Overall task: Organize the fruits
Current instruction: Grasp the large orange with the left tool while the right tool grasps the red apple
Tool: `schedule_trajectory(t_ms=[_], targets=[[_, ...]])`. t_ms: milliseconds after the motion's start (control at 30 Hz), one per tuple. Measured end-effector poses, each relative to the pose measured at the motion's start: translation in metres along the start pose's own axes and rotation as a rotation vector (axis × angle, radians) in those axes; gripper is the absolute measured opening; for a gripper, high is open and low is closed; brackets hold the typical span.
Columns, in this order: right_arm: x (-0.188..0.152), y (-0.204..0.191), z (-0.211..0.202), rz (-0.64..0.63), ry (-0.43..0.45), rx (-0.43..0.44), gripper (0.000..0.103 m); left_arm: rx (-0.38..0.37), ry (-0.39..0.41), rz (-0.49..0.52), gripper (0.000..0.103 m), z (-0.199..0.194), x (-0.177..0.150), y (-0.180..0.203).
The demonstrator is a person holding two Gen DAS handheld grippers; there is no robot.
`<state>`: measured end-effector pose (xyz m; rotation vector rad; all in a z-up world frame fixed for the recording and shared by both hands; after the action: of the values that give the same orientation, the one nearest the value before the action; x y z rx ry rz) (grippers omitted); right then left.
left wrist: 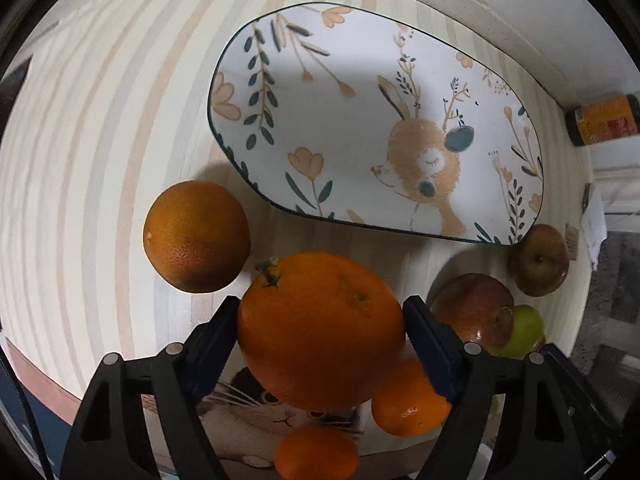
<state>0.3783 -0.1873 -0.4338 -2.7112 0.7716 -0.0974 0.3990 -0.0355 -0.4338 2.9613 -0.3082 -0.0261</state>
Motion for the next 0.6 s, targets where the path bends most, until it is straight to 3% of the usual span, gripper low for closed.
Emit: schedule_trajectory(t_ms=[233,600], targets=[[0.002,-0.012,0.013,-0.119,-0.056,-0.014,0.081,0.133,-0.024,0.089,0.081,-0.012,-0.030,-0.003],[-0.001,-0.016,0.057,-0.207,-0.151,-0.084,0.076,0.156,0.010,0.074,0.081,-0.005,-0.019,-0.006]])
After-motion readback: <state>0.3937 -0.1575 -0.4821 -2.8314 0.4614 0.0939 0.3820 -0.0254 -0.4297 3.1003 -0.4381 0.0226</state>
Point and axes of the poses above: each gripper's, at about its wrist camera, not at the fingertips, and z roughly the way its jaws point, y to its right, x to its top, the point moved 8 cm from there along z, roughly the way its jaws point, and after that the axes turned 15 degrees about z, right-handed, at the moved point
